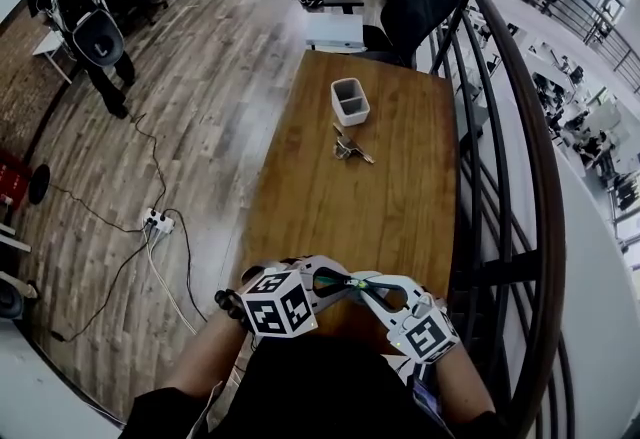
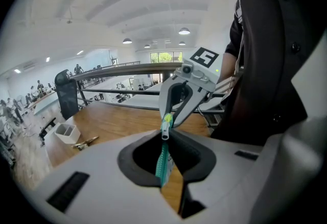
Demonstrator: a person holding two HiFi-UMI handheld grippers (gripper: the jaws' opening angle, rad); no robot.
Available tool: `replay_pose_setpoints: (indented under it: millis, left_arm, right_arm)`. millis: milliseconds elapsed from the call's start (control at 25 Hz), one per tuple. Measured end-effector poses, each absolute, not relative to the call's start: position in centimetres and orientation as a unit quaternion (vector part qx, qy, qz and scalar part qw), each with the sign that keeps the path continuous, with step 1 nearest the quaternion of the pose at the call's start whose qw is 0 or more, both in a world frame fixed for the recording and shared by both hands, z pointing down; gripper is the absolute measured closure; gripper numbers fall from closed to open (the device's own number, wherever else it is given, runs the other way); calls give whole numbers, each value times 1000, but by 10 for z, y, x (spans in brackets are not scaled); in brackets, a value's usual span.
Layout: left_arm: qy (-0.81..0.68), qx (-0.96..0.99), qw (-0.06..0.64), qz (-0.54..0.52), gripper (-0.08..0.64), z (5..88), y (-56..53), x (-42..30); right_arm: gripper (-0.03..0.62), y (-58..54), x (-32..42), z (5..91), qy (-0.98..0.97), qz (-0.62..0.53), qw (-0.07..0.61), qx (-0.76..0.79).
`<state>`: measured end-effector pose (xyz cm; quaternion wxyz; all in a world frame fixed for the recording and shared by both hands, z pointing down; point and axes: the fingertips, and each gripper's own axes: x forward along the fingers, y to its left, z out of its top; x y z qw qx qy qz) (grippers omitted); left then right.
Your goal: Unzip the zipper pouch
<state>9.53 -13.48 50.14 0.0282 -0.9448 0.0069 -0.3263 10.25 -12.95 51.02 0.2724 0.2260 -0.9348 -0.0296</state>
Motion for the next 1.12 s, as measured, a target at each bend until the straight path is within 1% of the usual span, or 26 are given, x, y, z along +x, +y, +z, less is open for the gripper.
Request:
replay_pose_setpoints:
  millis: [80,200,240,280,400,560,640,880,1120]
  left_arm:
    - [8,-945,29,-327,514,502,-135,96]
    - [8,-942,37,-334,515,504,-134,96]
    - [7,-940,41,-339,515,505,-134,96]
    - [6,-938,43,-343,515,507,-134,96]
    - [4,-937,40,-346,515,509,-134,96]
    - [4,-939,33,-343,514,511,-133,95]
    - [3,-937,37,-347,514,511,-132,94]
    - [-6,-920,75,-385,515,513,-132,93]
    - [-4,-925,59,-375,517,516,-129,93]
  right_arm:
    - [548,-129,102,509,-937,-23,268,222]
    - [492,-128,99,505,-940,-20,265,212]
    - [495,-128,99,504,-940,-22,268,210]
    - [523,-128,98,504,-940,-24,270,209]
    - [540,-128,99,507,-938,-28,276,207]
    - [546,-127,99,508,-939,-24,268,212]
    - [546,-126,100,510,-938,-19,276,210]
    - [548,-128,96,514,-931,-38,294,213]
    - [548,-124,98,515,-932,-32,289,216]
